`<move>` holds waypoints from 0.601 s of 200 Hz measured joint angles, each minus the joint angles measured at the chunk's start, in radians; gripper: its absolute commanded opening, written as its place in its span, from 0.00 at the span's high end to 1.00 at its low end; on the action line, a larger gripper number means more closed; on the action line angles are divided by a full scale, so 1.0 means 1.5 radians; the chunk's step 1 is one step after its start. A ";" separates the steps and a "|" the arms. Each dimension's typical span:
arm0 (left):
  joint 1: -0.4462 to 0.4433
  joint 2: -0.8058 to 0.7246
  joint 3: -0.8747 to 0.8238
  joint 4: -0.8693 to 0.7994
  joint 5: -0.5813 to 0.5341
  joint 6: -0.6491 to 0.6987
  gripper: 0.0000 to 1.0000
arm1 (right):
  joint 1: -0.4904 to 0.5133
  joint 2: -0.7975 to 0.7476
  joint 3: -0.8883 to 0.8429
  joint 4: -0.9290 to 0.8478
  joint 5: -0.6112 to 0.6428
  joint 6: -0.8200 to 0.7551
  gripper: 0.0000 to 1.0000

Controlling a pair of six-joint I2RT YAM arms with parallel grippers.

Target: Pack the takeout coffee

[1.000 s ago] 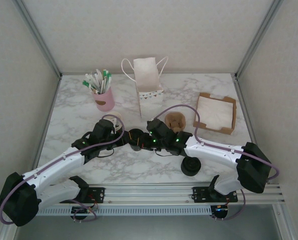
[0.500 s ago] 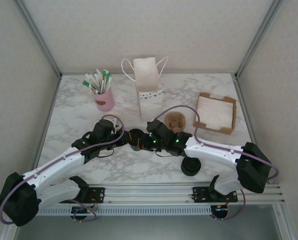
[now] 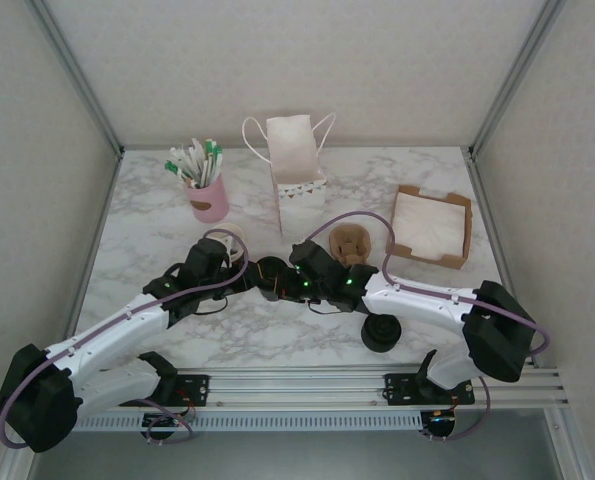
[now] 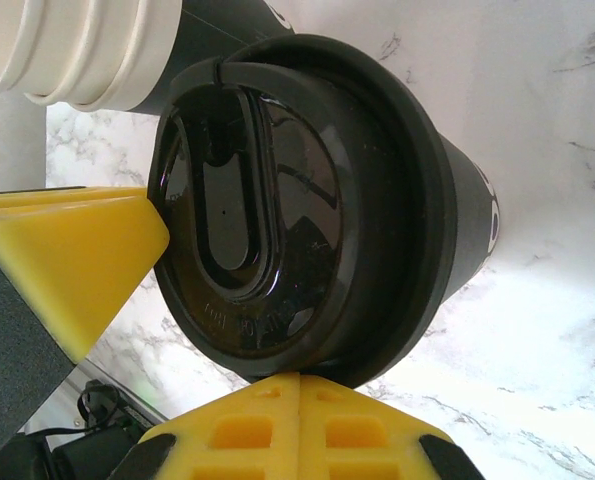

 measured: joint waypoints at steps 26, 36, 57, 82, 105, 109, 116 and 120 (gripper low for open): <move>0.000 0.000 0.000 0.000 -0.006 0.000 0.69 | 0.000 0.005 0.001 0.008 0.001 0.000 1.00; 0.000 0.000 0.000 0.000 -0.009 0.000 0.69 | 0.000 0.007 0.001 0.010 0.003 0.000 1.00; 0.000 0.000 0.000 0.001 -0.014 0.000 0.69 | 0.000 0.011 0.003 0.012 0.005 0.003 1.00; 0.001 0.000 0.000 0.003 -0.019 0.000 0.69 | 0.000 0.017 0.009 0.011 0.005 0.006 1.00; 0.002 0.000 0.000 0.004 -0.023 0.000 0.69 | 0.000 0.023 0.016 0.007 0.006 0.010 1.00; 0.002 0.000 -0.001 0.005 -0.023 0.000 0.69 | 0.000 0.024 0.017 0.007 0.006 0.010 1.00; 0.003 0.000 -0.001 0.005 -0.023 0.000 0.69 | 0.000 0.025 0.018 0.006 0.006 0.011 1.00; 0.003 0.000 -0.001 0.005 -0.023 0.000 0.69 | 0.000 0.026 0.020 0.005 0.007 0.011 1.00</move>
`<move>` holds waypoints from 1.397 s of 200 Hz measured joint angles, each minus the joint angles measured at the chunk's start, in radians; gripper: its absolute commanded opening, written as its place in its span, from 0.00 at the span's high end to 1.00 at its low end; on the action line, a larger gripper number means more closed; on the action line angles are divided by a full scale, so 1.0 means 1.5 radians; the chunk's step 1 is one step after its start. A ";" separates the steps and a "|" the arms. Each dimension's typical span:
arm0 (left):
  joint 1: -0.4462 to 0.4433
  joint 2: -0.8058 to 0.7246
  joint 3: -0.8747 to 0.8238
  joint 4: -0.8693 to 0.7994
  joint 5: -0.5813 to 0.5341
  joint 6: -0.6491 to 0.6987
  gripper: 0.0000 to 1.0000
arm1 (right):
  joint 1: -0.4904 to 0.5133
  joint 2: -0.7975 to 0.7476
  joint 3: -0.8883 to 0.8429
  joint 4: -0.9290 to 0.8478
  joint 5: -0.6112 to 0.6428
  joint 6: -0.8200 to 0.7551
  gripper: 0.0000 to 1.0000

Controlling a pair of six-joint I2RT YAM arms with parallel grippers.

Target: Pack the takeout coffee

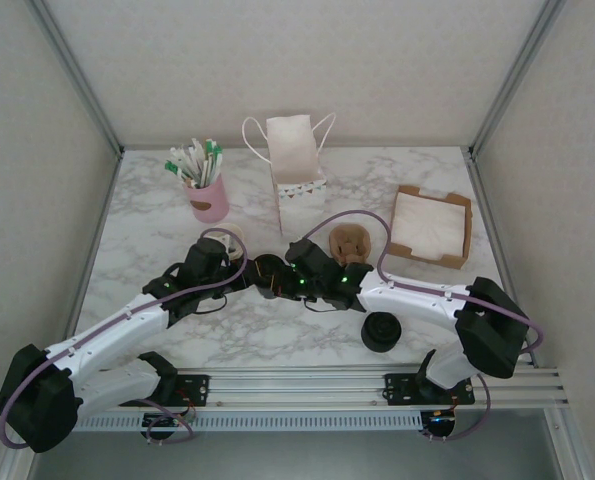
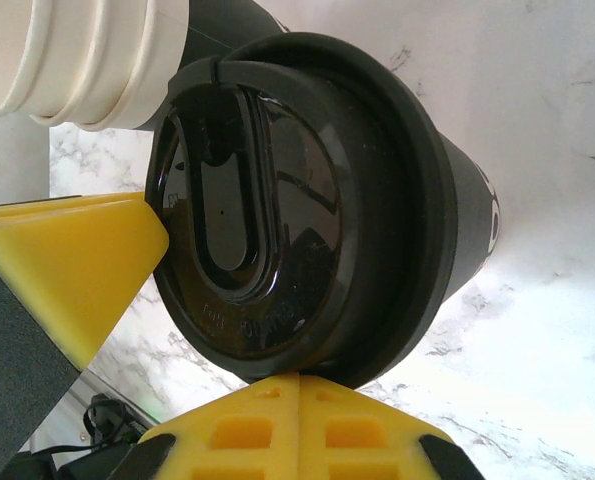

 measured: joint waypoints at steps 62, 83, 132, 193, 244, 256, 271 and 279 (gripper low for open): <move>-0.001 0.000 0.000 -0.001 0.010 0.000 0.67 | 0.000 0.001 0.047 -0.092 0.022 -0.020 0.99; -0.001 0.000 0.000 -0.002 0.014 0.000 0.66 | 0.000 -0.002 0.076 -0.136 0.033 -0.038 0.92; -0.001 0.001 0.007 -0.020 0.016 -0.001 0.52 | -0.002 -0.036 0.118 -0.200 0.038 -0.079 0.73; -0.001 -0.010 0.149 -0.103 0.008 0.014 0.15 | -0.025 -0.083 0.174 -0.303 0.039 -0.152 0.38; 0.000 -0.075 0.230 -0.155 0.008 0.023 0.00 | -0.027 -0.175 0.206 -0.399 0.051 -0.206 0.09; 0.000 -0.089 0.241 -0.170 0.009 0.023 0.00 | -0.027 -0.203 0.206 -0.424 0.055 -0.216 0.05; 0.000 -0.108 0.252 -0.191 0.010 0.023 0.00 | -0.027 -0.240 0.206 -0.453 0.066 -0.220 0.01; 0.000 -0.119 0.254 -0.202 0.012 0.023 0.00 | -0.027 -0.259 0.206 -0.469 0.071 -0.221 0.01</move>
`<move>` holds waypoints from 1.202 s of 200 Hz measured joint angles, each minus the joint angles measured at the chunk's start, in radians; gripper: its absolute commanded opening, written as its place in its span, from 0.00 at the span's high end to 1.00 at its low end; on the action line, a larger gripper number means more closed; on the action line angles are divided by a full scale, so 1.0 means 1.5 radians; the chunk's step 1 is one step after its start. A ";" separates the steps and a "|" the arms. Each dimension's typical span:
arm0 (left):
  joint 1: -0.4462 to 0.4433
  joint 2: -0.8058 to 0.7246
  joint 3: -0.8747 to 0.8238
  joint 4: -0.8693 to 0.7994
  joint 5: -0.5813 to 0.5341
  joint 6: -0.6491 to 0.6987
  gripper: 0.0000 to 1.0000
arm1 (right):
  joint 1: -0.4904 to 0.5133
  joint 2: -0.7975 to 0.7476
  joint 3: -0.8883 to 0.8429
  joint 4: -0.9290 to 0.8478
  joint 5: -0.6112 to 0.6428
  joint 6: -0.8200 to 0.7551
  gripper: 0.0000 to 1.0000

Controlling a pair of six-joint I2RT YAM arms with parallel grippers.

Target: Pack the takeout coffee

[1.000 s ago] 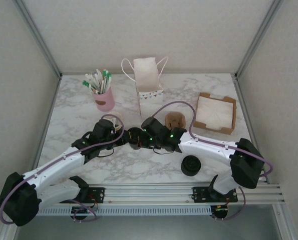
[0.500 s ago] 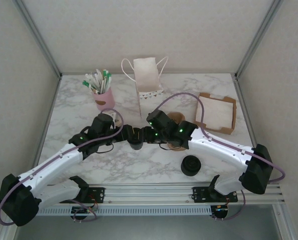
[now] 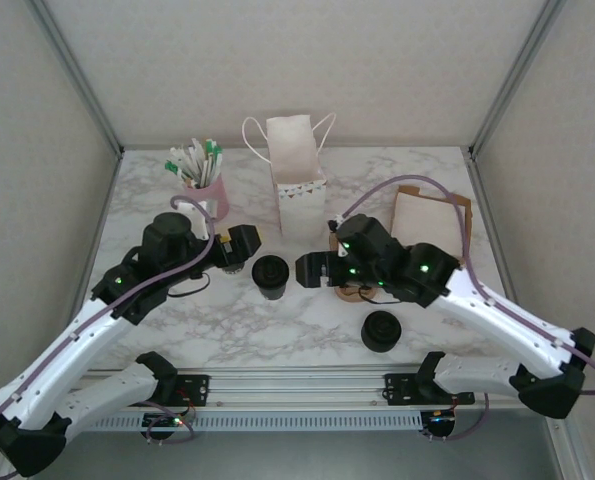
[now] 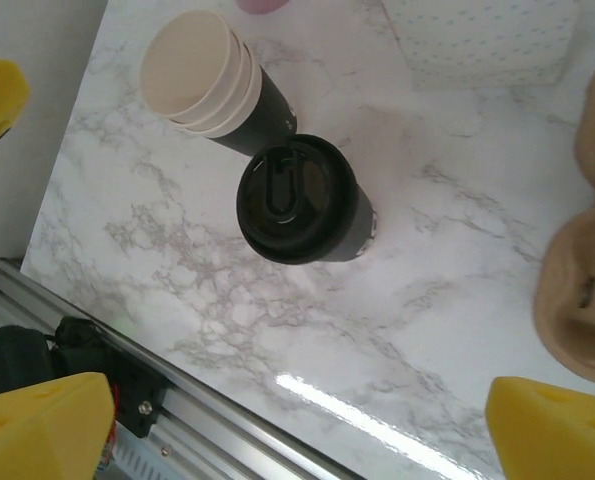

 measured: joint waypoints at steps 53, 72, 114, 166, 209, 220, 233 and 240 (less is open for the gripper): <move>0.000 -0.101 -0.003 -0.076 0.004 -0.014 0.00 | -0.001 -0.164 -0.041 -0.104 0.048 0.038 0.01; 0.000 -0.153 -0.021 -0.087 0.002 -0.026 0.00 | -0.001 -0.219 -0.072 -0.138 0.063 0.069 0.01; 0.000 -0.234 -0.072 -0.108 -0.011 -0.062 0.00 | -0.001 -0.270 -0.112 -0.195 0.084 0.116 0.01; 0.000 -0.195 -0.084 -0.101 -0.047 -0.071 0.00 | -0.002 -0.191 -0.111 -0.204 0.116 0.108 0.01; 0.000 -0.143 -0.092 -0.077 -0.088 -0.066 0.00 | -0.006 -0.049 -0.065 -0.198 0.125 0.090 0.01; 0.000 -0.136 -0.092 -0.066 -0.100 -0.060 0.00 | -0.012 -0.020 -0.050 -0.196 0.124 0.085 0.01; 0.000 -0.129 -0.092 -0.052 -0.114 -0.050 0.00 | -0.027 0.011 -0.031 -0.194 0.114 0.074 0.01; 0.000 -0.123 -0.092 -0.047 -0.121 -0.043 0.00 | -0.036 0.026 -0.020 -0.191 0.111 0.068 0.01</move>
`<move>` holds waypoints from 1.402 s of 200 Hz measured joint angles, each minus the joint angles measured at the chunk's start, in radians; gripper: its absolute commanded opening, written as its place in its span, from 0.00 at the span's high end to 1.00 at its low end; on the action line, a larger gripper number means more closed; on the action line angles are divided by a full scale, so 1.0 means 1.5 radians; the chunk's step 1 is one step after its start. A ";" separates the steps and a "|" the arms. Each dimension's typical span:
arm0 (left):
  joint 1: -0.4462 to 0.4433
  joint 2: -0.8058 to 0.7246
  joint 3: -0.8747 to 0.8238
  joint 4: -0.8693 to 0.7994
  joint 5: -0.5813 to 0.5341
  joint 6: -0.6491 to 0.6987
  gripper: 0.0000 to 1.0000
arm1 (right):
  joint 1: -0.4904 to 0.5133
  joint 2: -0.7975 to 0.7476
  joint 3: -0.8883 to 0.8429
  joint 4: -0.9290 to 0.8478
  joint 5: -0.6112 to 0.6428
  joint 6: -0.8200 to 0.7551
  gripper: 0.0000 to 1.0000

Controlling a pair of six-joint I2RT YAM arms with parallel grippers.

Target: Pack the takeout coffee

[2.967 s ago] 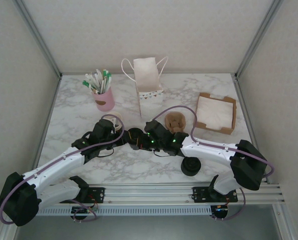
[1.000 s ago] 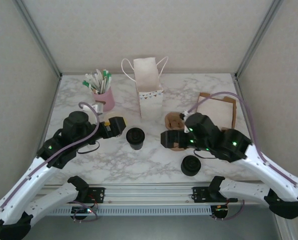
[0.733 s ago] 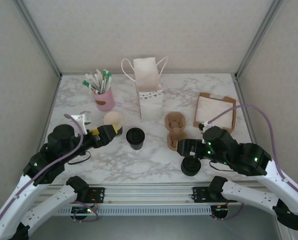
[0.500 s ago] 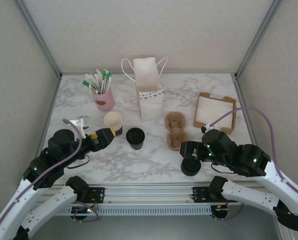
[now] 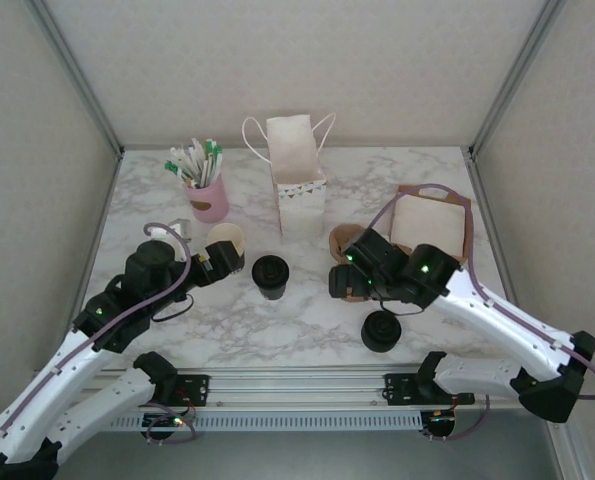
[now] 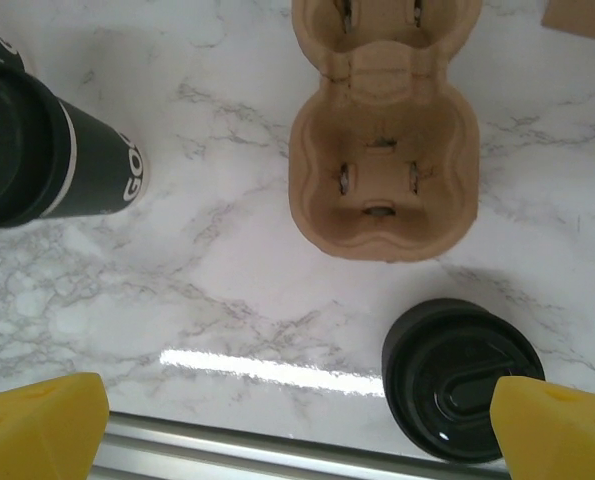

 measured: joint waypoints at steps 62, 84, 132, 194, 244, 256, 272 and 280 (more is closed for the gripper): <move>0.000 0.076 0.027 0.029 -0.044 0.059 0.00 | -0.054 0.051 0.053 0.047 -0.023 -0.065 0.01; 0.001 0.108 0.045 0.036 -0.044 0.078 0.00 | -0.064 0.051 0.059 0.070 -0.010 -0.091 0.01; 0.005 0.217 0.131 0.049 -0.023 0.113 0.02 | -0.102 0.084 0.081 0.119 0.003 -0.123 0.01; 0.037 0.410 0.387 0.017 -0.016 0.159 0.17 | -0.167 0.094 0.083 0.144 0.003 -0.123 0.01; 0.097 0.620 0.612 -0.061 0.014 0.174 0.38 | -0.176 0.092 0.087 0.144 0.003 -0.135 0.01; 0.100 0.666 0.655 -0.082 0.017 0.174 0.39 | -0.176 0.089 0.085 0.145 0.003 -0.136 0.01; 0.096 0.710 0.693 -0.108 0.019 0.172 0.39 | -0.178 0.083 0.081 0.145 0.002 -0.138 0.01; 0.093 0.728 0.710 -0.122 0.018 0.172 0.40 | -0.180 0.080 0.077 0.148 0.001 -0.140 0.01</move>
